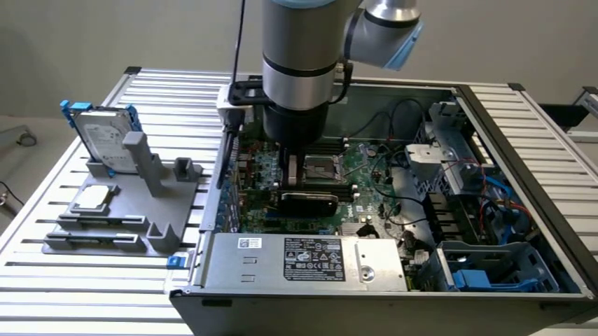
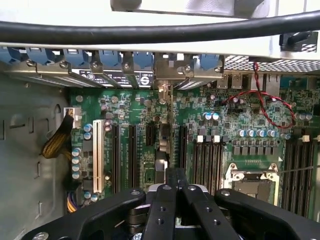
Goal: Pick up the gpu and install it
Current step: 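Press down on the gpu until it lock into place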
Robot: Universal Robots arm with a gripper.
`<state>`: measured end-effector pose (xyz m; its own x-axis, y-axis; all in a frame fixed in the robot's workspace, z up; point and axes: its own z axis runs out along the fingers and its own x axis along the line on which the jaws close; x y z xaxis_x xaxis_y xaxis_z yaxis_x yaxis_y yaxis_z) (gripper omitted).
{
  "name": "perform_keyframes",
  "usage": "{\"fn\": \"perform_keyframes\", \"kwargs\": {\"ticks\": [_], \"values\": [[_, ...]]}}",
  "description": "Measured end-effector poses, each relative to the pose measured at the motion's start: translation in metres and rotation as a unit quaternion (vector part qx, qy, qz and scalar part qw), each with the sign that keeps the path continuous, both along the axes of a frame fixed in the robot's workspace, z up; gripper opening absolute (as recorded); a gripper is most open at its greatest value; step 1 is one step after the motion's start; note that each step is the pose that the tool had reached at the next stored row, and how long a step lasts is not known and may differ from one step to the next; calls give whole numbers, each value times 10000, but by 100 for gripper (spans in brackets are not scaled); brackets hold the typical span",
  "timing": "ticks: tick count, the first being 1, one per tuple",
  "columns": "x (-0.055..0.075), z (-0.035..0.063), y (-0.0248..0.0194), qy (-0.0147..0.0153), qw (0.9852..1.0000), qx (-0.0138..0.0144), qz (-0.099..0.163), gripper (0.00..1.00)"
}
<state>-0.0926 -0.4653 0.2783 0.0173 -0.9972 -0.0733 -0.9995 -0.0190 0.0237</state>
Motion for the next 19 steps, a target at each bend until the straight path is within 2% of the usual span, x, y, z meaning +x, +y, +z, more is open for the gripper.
{"fn": "perform_keyframes", "kwargs": {"ticks": [4, 19], "values": [[-3, -35, 1, 4, 10000, 10, -1, 11], [-14, -117, 12, 24, 10000, 92, 0, 11]]}}
